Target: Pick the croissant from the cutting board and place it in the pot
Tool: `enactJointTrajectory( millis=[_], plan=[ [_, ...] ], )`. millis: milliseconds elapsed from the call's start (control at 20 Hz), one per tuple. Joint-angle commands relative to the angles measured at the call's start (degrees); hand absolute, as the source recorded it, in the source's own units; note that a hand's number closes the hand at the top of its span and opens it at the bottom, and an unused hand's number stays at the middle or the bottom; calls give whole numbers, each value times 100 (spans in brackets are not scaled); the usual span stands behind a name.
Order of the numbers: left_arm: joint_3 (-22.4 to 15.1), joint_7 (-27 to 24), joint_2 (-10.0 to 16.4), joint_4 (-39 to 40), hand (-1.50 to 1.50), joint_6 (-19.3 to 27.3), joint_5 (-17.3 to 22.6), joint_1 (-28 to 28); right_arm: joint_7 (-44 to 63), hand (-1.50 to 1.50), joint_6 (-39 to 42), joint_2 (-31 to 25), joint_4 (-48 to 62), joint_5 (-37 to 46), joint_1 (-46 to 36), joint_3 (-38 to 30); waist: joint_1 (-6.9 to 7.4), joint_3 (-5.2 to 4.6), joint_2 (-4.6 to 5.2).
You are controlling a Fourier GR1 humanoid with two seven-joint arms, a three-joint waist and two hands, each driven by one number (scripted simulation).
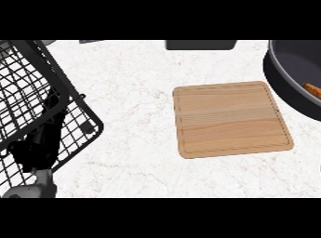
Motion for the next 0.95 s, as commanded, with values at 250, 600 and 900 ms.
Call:
enactJointTrajectory(
  millis=[250, 600, 900],
  plan=[
    [-319, -830, -480, 242, 0, 7, -195, 342, -321, -150, 187, 664, -1875, -1076, 1375, 697, -107, -64, -8],
    [-334, -531, -535, 76, 0, 88, -325, 158, -353, -150, -256, 1213, -2997, -1295, 2250, 933, -70, -59, 8],
    [-226, -584, -437, -305, 0, -160, -170, 601, 10, -150, -175, 1485, -3893, -1079, 2829, 734, -32, -62, 2]
  ],
)
